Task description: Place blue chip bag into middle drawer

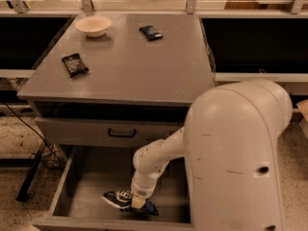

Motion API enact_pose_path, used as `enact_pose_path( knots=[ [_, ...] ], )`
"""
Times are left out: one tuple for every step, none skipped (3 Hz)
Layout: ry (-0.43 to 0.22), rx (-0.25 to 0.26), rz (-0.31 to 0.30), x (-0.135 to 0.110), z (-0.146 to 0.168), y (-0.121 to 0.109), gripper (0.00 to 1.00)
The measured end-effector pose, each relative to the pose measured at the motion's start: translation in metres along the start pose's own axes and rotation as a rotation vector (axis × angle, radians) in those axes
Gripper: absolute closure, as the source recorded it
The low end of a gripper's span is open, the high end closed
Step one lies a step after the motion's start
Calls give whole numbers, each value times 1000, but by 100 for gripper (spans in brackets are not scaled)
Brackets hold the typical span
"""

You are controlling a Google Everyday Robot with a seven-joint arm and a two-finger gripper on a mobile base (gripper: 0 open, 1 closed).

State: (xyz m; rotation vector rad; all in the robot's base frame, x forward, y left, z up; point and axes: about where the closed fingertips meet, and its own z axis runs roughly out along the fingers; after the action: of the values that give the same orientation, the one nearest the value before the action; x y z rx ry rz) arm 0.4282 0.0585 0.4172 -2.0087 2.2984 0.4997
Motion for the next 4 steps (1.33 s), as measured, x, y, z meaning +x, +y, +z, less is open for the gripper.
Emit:
enact_pose_path(
  knots=[
    [14,2,10,-4,6,0,100],
    [21,2,16,-3,7,-2,100],
    [26,-11,31,-8,16,-23,100],
    [26,-11,31,-8,17,-23,100]
  ],
)
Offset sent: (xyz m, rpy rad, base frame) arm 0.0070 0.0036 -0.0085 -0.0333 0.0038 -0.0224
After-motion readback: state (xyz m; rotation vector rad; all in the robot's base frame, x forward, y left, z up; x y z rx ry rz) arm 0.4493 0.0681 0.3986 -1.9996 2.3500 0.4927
